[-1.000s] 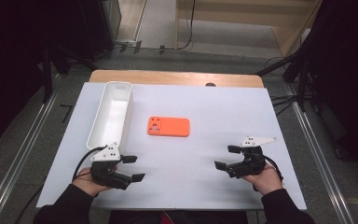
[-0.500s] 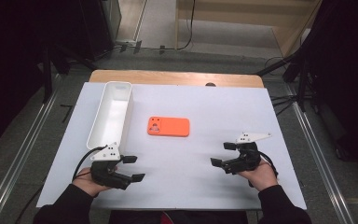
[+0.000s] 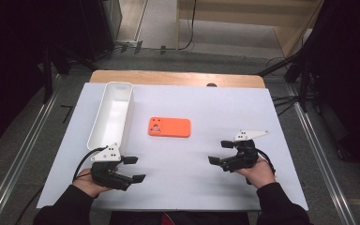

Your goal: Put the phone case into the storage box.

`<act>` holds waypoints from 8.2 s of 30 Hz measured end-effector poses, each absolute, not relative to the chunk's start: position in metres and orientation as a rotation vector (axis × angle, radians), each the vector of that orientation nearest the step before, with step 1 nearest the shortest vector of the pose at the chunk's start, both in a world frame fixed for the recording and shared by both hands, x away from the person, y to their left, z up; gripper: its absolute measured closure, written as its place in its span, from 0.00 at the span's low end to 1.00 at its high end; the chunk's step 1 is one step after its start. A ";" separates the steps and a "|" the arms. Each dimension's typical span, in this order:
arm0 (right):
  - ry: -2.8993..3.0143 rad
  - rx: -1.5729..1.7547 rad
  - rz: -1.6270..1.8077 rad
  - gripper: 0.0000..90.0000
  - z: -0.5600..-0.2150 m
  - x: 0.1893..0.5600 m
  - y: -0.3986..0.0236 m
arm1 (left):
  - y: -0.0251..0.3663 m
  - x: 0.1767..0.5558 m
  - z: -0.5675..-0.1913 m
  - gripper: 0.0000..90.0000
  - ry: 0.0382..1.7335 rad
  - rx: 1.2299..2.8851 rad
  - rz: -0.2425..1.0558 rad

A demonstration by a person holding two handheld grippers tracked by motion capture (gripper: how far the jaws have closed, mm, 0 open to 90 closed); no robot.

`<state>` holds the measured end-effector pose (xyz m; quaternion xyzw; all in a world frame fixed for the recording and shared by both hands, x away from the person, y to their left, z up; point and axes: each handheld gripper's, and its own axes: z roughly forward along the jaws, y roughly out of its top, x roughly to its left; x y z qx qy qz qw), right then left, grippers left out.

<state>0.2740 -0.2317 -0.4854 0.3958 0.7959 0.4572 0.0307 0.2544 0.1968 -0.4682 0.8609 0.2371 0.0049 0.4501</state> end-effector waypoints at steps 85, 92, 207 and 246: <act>2.661 0.875 1.419 0.15 -0.470 0.369 -0.185 | 0.199 0.255 -0.468 0.30 0.587 2.116 0.001; 2.690 0.793 1.433 0.15 -0.466 0.381 -0.180 | 0.198 0.255 -0.468 0.30 0.585 2.116 -0.001; 2.953 0.437 0.945 0.01 -0.485 0.450 -0.090 | 0.197 0.252 -0.466 0.30 0.551 2.115 -0.011; 2.976 0.334 0.827 0.06 -0.504 0.450 -0.087 | 0.197 0.253 -0.466 0.30 0.551 2.115 -0.018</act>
